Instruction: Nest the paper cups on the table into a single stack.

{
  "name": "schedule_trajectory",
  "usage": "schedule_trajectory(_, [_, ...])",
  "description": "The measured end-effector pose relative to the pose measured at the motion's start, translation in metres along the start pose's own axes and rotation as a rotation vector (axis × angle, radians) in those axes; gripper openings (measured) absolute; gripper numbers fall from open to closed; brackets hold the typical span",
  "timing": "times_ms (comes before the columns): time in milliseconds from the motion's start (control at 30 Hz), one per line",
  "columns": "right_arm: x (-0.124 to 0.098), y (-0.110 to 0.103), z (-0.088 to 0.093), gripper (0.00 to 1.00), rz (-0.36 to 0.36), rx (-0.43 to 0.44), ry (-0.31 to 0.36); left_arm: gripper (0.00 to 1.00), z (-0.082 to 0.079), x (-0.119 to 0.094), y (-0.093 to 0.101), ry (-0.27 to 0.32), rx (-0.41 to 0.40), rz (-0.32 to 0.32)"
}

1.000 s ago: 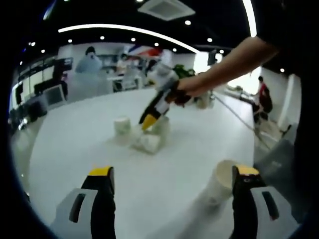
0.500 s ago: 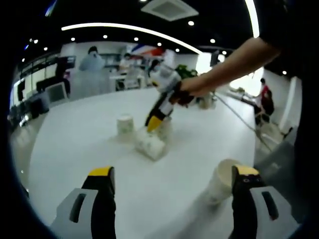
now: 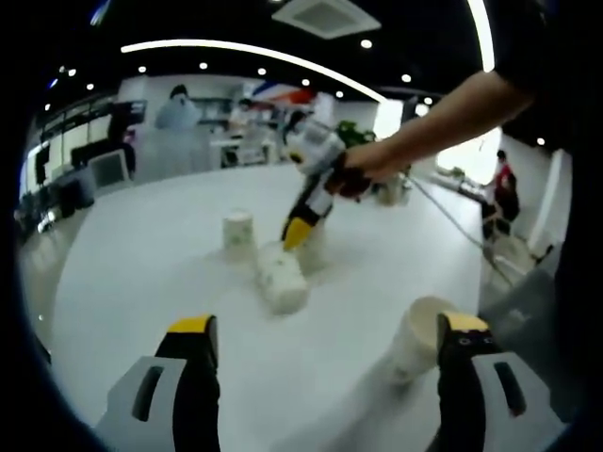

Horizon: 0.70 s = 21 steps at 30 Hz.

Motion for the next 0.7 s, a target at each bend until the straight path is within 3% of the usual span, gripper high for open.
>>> schedule_trajectory(467, [-0.006,-0.026,0.003,0.0,-0.105,-0.052,0.017,0.97,0.0,-0.002,0.002,0.004,0.002,-0.004])
schedule_trajectory(700, [-0.013,-0.03,0.003,0.0,-0.091,-0.079,0.029,0.97,0.0,-0.003,0.005,0.004,0.003,-0.004])
Point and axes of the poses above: the point that each gripper's makers call its tool centre point, and the gripper's own axes: x roughly forward along the fingers, y roughly to its right, z roughly out of its underside, the point moved 4 cm from there along -x, roughly backward along the fingers, and after that the axes turned 14 degrees about z, right-handed, at the moved point
